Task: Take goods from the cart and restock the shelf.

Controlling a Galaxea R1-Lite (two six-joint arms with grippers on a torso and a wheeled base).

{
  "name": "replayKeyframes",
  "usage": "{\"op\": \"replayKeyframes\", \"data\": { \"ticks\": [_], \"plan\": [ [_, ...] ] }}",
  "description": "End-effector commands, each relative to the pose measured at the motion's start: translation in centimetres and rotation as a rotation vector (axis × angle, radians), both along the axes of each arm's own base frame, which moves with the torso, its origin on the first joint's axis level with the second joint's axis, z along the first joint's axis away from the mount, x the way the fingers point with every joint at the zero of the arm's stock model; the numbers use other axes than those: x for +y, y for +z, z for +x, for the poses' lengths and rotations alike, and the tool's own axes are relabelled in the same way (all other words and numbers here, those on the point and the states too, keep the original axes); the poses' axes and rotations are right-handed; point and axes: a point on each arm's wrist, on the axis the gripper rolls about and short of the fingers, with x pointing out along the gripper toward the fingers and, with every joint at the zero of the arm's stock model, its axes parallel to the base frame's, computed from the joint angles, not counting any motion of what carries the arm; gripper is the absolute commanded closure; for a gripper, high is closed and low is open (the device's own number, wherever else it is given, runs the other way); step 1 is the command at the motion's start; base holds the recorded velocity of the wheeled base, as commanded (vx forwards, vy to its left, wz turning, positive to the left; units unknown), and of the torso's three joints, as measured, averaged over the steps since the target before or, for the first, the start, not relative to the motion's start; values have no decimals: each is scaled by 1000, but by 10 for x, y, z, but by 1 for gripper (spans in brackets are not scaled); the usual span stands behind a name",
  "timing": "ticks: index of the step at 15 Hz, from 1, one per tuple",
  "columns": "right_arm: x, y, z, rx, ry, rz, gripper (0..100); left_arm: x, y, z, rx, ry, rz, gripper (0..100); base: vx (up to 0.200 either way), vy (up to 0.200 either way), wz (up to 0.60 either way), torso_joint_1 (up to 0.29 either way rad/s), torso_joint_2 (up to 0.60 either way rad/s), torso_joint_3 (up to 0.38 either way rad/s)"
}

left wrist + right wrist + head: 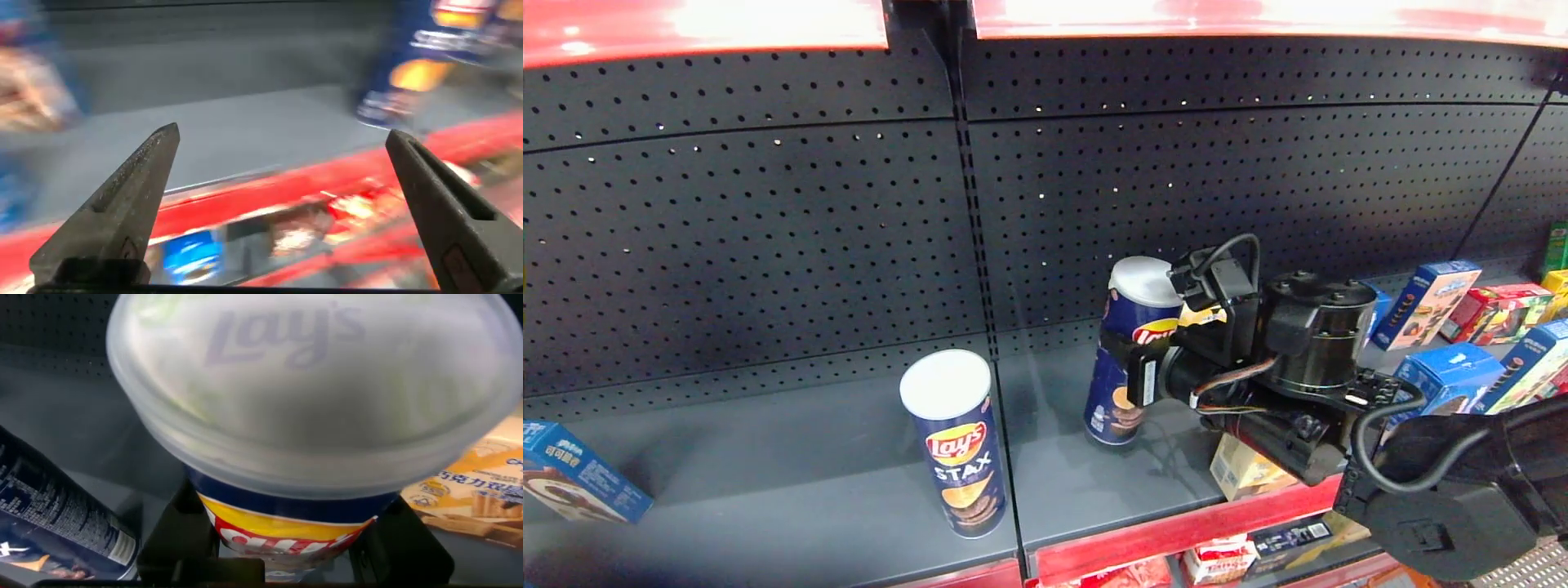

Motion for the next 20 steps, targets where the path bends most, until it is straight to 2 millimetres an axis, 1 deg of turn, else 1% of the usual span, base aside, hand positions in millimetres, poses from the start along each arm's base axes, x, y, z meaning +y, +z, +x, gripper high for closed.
{"op": "replayKeyframes", "data": {
  "ticks": [1,2,3,5,7,8,10,11,12,13,16,17,18,19,20],
  "plan": [
    [10,-5,1,7,19,-6,100,2,1,-1,41,124,11,0,0,0,0,0,0,0],
    [13,-10,3,16,22,-14,100,4,1,-2,75,202,25,0,0,0,0,0,0,0],
    [17,-10,3,13,28,-12,100,5,1,-3,77,267,43,0,0,0,0,0,0,0],
    [20,-9,5,9,31,-8,100,6,0,-3,71,320,104,0,0,0,0,0,0,0],
    [24,-15,9,16,34,-14,100,5,1,-2,57,267,108,0,0,0,0,0,0,0],
    [34,-20,15,14,40,-13,100,3,0,-2,57,206,93,0,0,0,0,0,0,0],
    [43,-23,24,7,39,-2,100,3,0,-2,58,208,45,0,0,0,0,0,0,0],
    [43,-23,24,7,39,-2,100,3,0,-2,58,206,44,0,0,0,0,0,0,0],
    [52,-23,33,-2,35,28,100,3,0,-2,58,201,50,0,0,0,0,0,0,0],
    [53,-24,35,-5,32,31,100,3,0,-2,57,201,51,0,0,0,0,0,0,0],
    [49,-19,38,-14,26,40,100,3,0,-2,56,200,51,0,0,0,0,0,0,0],
    [50,-19,39,-12,29,38,100,2,0,-2,54,154,52,0,0,0,0,0,0,0],
    [50,-19,39,-12,29,38,100,2,0,-2,54,149,53,0,0,0,0,0,0,0],
    [50,-19,38,-12,32,38,100,0,-1,-1,29,94,53,0,0,0,0,0,0,0],
    [51,-19,37,-12,34,38,100,0,-1,0,26,94,49,0,0,0,0,0,0,0]
  ]
}}
